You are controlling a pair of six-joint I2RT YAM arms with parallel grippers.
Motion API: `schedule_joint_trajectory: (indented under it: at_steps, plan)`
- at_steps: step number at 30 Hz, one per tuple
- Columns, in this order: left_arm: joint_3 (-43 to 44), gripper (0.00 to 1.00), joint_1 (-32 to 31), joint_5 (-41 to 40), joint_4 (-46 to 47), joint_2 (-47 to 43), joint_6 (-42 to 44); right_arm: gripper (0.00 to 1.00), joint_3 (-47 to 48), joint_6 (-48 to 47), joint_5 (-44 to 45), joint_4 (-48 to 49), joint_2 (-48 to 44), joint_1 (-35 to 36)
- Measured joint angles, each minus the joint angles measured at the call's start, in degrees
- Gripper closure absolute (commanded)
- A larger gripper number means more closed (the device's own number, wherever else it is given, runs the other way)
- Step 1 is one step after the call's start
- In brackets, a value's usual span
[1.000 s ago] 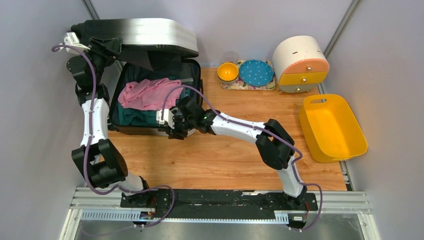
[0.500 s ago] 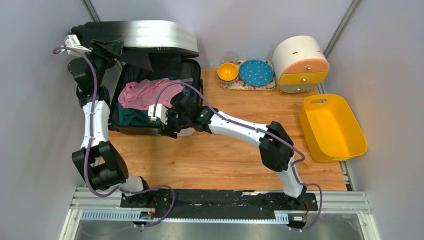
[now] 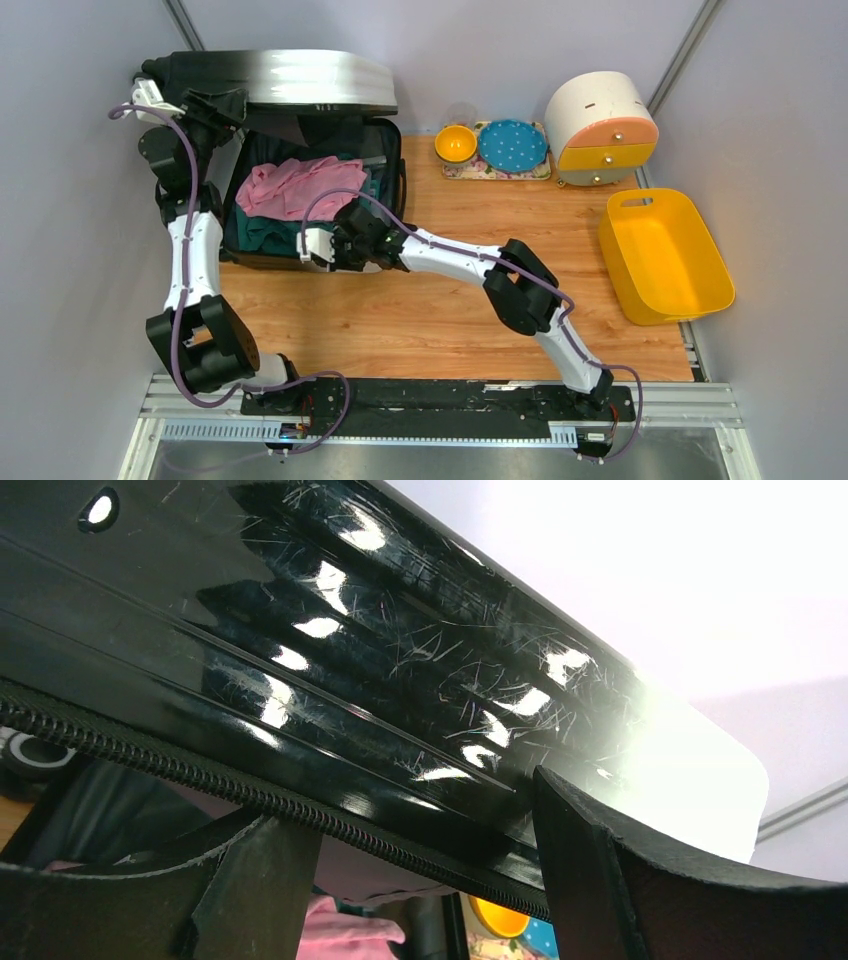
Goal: Open, take out, and arrange the luggage
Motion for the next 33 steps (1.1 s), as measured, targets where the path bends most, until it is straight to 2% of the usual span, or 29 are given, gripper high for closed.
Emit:
schedule_joint_trajectory:
  at_steps: [6,14,16,18,21,24,26,27,33]
  plan:
    - [0.09,0.2,0.0,-2.23,-0.2,-0.94,1.97,1.0,-8.02,-5.01,-2.93,2.99,-4.55,0.42]
    - [7.72,0.2,-1.01,-6.54,0.52,2.82,3.72,1.0,-13.92,-8.44,-6.25,0.13,-9.53,2.16]
    - [9.27,0.16,-1.7,-7.5,1.11,4.17,4.61,0.84,-14.95,-8.76,-6.99,-0.28,-10.4,2.32]
    - [11.08,0.15,-2.56,-8.41,1.97,5.81,5.88,0.73,-15.19,-8.17,-7.45,-0.68,-10.69,2.34]
    - [14.6,0.14,-3.65,-9.4,3.19,9.07,8.28,0.71,-14.95,-6.38,-8.02,-0.72,-10.69,2.23]
    - [18.86,0.1,-4.39,-9.51,3.8,12.98,10.05,0.49,-14.88,-4.17,-8.98,-0.92,-10.8,2.01]
    - [21.86,0.1,-4.57,-9.11,4.2,15.65,11.13,0.41,-15.26,-3.08,-10.23,-1.49,-11.8,1.92]
    - [22.99,0.1,-4.61,-8.92,4.37,16.63,11.61,0.39,-15.91,-2.6,-10.8,-1.55,-12.72,1.95]
    - [27.19,0.1,-4.98,-7.45,4.48,20.09,13.92,0.36,-17.46,5.99,-16.39,-1.64,-20.96,1.86]
